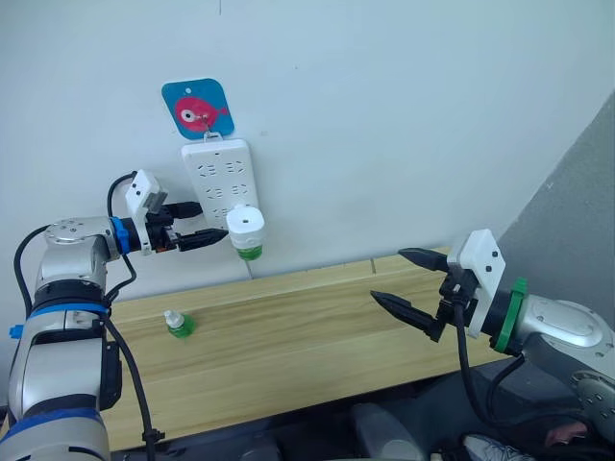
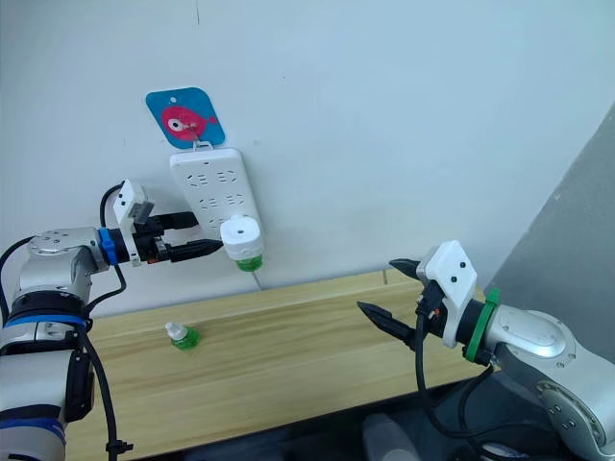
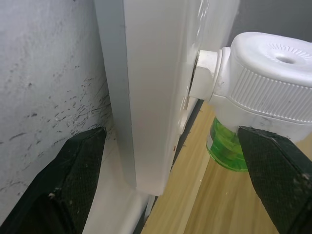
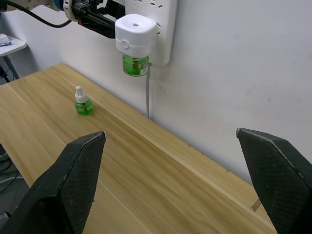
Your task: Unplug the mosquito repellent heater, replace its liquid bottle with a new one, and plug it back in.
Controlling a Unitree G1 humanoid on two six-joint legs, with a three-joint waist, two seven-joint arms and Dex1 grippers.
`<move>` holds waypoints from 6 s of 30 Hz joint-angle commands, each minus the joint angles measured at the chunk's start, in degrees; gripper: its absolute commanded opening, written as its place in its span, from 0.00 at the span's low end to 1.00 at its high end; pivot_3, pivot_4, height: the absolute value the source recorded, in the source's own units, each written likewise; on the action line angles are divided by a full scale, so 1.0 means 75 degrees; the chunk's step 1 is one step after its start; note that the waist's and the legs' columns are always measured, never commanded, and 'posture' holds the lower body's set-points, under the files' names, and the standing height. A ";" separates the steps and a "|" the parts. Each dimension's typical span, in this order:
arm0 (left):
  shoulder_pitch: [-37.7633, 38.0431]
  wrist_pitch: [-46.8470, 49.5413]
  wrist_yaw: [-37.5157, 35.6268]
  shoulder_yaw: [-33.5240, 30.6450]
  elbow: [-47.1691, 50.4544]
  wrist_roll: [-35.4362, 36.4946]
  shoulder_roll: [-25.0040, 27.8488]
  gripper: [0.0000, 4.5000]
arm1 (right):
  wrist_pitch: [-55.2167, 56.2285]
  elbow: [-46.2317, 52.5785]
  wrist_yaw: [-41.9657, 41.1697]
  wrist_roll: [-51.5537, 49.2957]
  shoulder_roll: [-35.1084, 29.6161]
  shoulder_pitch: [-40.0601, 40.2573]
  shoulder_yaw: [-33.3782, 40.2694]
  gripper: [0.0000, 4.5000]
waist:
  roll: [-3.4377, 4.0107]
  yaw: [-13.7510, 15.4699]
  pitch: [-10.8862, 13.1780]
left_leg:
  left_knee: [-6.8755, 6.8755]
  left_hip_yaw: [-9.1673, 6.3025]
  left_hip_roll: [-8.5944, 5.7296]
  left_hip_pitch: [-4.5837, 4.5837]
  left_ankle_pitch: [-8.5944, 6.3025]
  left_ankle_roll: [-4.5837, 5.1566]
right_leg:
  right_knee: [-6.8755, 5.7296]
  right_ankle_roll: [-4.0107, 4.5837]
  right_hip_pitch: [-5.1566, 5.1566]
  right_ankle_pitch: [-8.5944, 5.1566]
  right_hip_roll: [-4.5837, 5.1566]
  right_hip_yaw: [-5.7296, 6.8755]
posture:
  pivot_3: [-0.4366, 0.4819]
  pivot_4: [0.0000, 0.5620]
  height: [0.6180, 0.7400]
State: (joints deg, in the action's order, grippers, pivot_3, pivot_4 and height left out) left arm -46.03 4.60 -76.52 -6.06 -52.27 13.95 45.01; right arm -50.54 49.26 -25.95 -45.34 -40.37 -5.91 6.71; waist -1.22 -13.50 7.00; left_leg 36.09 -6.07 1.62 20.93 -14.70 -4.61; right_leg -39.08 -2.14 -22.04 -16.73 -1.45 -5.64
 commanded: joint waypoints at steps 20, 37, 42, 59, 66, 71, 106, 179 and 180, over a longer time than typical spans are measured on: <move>0.0568 0.1121 0.0502 -0.0502 0.1772 0.0619 -0.0148 0.30 | 0.0174 0.0028 0.0281 -0.0301 0.0168 -0.0456 -0.0321 1.00 | 0.0008 -0.0081 0.0046 | -0.0004 -0.0005 -0.0002 0.0042 -0.0001 0.0000 | 0.0010 -0.0001 -0.0030 0.0000 0.0003 0.0001 | 0.17 0.18 0.97; 0.1255 0.1810 0.1094 -0.0875 0.3009 0.1174 -0.0258 0.71 | 0.0243 -0.0161 0.0267 -0.0328 0.0286 -0.0660 -0.0489 1.00 | 0.0000 -0.0076 0.0077 | -0.0001 -0.0012 -0.0002 0.0065 -0.0001 0.0000 | 0.0012 -0.0001 -0.0046 0.0000 0.0003 0.0007 | 0.18 0.18 0.97; 0.1270 0.1910 0.1040 -0.0720 0.2990 0.1122 -0.0187 0.71 | 0.0258 -0.0194 0.0256 -0.0292 0.0286 -0.0688 -0.0536 1.00 | 0.0000 -0.0075 0.0077 | -0.0001 -0.0013 -0.0002 0.0067 -0.0001 0.0000 | 0.0015 -0.0001 -0.0046 0.0000 0.0003 0.0008 | 0.19 0.18 0.97; 0.1275 0.2110 0.0739 -0.0677 0.3105 0.1213 -0.0188 0.30 | 0.0300 -0.0192 0.0218 -0.0312 0.0315 -0.0654 -0.0622 1.00 | 0.0001 -0.0056 0.0078 | -0.0001 -0.0012 -0.0002 0.0067 -0.0001 0.0000 | 0.0015 -0.0001 -0.0045 -0.0001 0.0003 0.0008 | 0.20 0.19 0.97; 0.1533 0.2608 0.0863 -0.0793 0.3860 0.1479 -0.0179 0.30 | 0.0427 -0.0582 0.0367 0.0191 0.0706 -0.1148 -0.1312 1.00 | 0.0001 -0.0059 0.0078 | 0.0001 -0.0010 -0.0001 0.0065 -0.0001 0.0000 | 0.0012 -0.0001 -0.0045 0.0000 0.0002 0.0004 | 0.21 0.19 0.97; 0.1808 0.2869 0.1148 -0.0946 0.4453 0.1626 -0.0219 0.30 | 0.0416 -0.1328 0.0949 0.1321 0.1699 -0.2198 -0.2550 1.00 | 0.0005 -0.0072 0.0081 | 0.0002 -0.0014 0.0001 0.0065 -0.0001 0.0000 | 0.0007 -0.0001 -0.0047 0.0000 0.0001 0.0007 | 0.21 0.20 0.97; 0.2928 0.2987 0.2337 -0.1049 0.6059 0.2050 -0.0752 0.29 | -0.0689 -0.3908 0.2419 0.3735 0.5818 -0.4547 -0.3379 1.00 | 0.0017 0.0044 0.0087 | 0.0014 -0.0020 -0.0005 0.0100 0.0005 -0.0008 | -0.0062 0.0035 -0.0117 0.0023 0.0016 0.0011 | 0.23 0.19 0.97; 0.3135 0.1441 0.2890 -0.1513 0.5413 0.1898 -0.0829 0.29 | -0.2219 -0.2001 0.1575 0.3380 0.5131 -0.4161 -0.1474 0.67 | 0.0011 -0.0108 0.0081 | 0.0075 -0.0025 -0.0021 0.0145 0.0007 -0.0012 | -0.0115 0.0004 -0.0153 0.0006 0.0033 0.0014 | 0.20 0.15 0.97; 0.3246 0.1384 0.2898 -0.1561 0.5456 0.1888 -0.0800 0.29 | -0.2214 -0.1982 0.1541 0.3321 0.5065 -0.4131 -0.1397 0.67 | 0.0010 -0.0127 0.0079 | 0.0075 -0.0025 -0.0019 0.0144 0.0007 -0.0012 | -0.0117 0.0005 -0.0153 0.0006 0.0032 0.0015 | 0.19 0.14 0.97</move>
State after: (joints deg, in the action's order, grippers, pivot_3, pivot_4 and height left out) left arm -22.20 16.06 -56.03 -14.96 -13.15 27.40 37.98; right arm -67.72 31.47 -13.58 -18.72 -2.13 -36.69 -5.62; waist -1.15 -14.45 7.60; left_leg 36.64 -6.27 1.49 22.02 -14.65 -4.70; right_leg -39.96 -2.08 -23.19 -16.67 -1.21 -5.52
